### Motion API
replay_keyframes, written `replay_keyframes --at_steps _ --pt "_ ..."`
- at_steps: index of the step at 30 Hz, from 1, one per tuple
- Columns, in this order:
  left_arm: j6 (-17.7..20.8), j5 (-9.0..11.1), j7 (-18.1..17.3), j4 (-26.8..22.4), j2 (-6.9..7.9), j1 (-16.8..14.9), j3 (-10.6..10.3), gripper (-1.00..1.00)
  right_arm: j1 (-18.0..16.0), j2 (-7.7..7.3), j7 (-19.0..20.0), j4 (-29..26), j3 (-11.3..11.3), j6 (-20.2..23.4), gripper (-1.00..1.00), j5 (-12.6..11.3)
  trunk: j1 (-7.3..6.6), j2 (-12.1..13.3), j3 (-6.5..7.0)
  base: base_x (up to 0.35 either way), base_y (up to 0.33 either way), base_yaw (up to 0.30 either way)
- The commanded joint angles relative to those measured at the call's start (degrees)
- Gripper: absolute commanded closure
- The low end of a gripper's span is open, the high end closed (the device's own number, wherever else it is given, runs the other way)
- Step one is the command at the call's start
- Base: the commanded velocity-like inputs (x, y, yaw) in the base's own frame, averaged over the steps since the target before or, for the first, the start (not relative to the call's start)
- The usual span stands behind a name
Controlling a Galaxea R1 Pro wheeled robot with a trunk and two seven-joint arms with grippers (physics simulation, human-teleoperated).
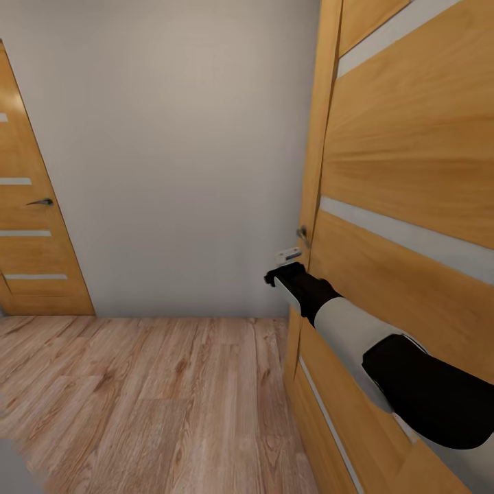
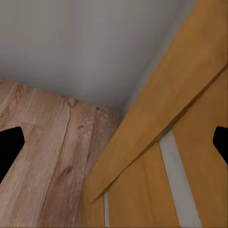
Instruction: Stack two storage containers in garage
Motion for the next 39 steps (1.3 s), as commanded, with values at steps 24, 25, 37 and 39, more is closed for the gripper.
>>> replay_keyframes --at_steps 24,25,37,39 --pt "-0.03 0.63 0.08 -0.06 -0.01 -0.01 0.06 -1.00 0.35 0.00 -16.63 3.26 1.35 0.38 -1.00 0.87 0.03 -0.03 -0.06 0.135 0.000 0.000" --pt "-0.03 0.63 0.07 -0.06 -0.01 -0.01 0.06 -1.00 0.35 0.00 -17.38 3.83 1.43 0.36 -1.00 1.03 0.03 -0.03 -0.06 0.000 0.000 0.000" --pt "-0.03 0.63 0.07 -0.06 -0.01 -0.01 0.06 -1.00 0.35 0.00 -25.56 6.66 1.43 0.76 -1.00 1.20 0.03 -0.03 -0.06 0.000 0.000 0.000" --pt "-0.03 0.63 0.07 -0.06 -0.01 -0.01 0.06 -1.00 0.35 0.00 -25.71 6.72 1.43 0.78 -1.00 1.20 0.03 -0.03 -0.06 0.000 0.000 0.000"
